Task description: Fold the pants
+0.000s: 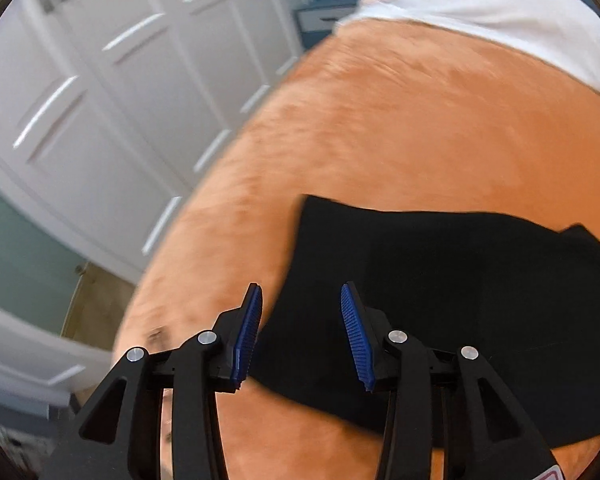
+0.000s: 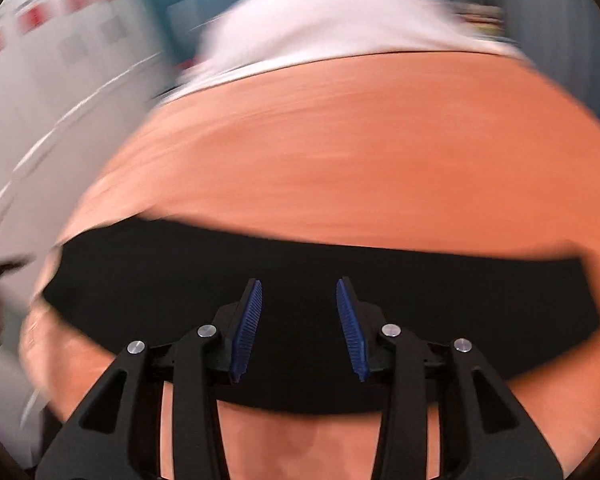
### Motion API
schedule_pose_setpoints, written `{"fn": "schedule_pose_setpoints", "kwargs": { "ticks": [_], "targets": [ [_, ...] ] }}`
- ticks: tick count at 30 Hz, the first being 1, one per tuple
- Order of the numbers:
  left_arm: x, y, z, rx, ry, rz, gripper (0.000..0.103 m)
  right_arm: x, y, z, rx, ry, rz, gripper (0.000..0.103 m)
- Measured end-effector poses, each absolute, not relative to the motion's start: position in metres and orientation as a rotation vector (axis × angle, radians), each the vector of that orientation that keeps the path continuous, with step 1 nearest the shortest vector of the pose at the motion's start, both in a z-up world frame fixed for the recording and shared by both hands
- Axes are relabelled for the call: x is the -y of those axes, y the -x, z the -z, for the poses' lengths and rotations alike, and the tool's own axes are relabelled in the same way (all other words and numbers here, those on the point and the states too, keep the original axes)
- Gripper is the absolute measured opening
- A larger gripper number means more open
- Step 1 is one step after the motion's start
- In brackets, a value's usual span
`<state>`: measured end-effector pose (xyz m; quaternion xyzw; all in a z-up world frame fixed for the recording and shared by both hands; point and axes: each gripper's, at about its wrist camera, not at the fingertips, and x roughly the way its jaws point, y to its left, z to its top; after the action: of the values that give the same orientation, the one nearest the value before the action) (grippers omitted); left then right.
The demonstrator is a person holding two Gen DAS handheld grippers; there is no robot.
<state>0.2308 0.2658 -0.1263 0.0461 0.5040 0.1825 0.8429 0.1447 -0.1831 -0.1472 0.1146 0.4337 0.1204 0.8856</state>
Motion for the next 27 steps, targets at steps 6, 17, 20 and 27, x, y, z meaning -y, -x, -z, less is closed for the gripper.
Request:
{"fn": "schedule_pose_setpoints", "kwargs": {
  "ticks": [6,17,20,27],
  "targets": [
    [-0.283,-0.279,0.195,-1.176,-0.101,-0.414,0.042,0.029,-0.250,0.183,-0.997,-0.102,-0.437,0.028],
    [-0.273,-0.311,0.193,-1.057,-0.259,-0.463,0.053,-0.031,-0.329,0.210,-0.991,0.031,-0.332,0.023],
    [-0.280,-0.293,0.180,-1.044,-0.200,-0.439,0.053,-0.003,-0.301,0.196,-0.948,-0.028,-0.345,0.023],
    [-0.265,-0.243,0.146,-0.984,-0.177,-0.454,0.053,0.085,-0.218,0.183,-0.949,-0.109,-0.281,0.026]
  ]
}}
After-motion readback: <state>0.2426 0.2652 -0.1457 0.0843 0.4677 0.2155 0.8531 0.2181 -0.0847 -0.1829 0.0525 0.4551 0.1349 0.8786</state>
